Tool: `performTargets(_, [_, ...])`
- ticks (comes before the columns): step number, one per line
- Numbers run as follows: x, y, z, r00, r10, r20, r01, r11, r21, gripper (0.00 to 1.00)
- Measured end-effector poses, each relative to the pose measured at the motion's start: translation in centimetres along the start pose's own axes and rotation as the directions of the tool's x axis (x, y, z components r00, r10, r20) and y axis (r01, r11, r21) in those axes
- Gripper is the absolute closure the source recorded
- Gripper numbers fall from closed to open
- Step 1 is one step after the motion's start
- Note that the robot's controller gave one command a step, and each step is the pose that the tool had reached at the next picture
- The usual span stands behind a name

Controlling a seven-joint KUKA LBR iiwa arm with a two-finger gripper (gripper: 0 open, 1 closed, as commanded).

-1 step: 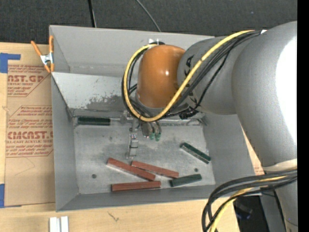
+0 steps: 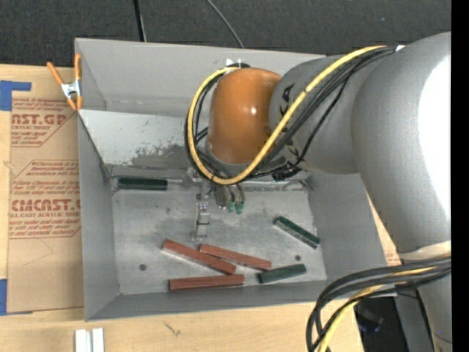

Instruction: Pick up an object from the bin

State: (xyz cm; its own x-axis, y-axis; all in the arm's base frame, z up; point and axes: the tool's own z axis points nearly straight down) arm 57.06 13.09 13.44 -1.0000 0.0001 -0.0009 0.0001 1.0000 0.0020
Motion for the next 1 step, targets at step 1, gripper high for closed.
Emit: performTargets(1, [5.49,1.75,6.49,1.000,-0.027,-0.002,0.027,1.000,0.001,1.00])
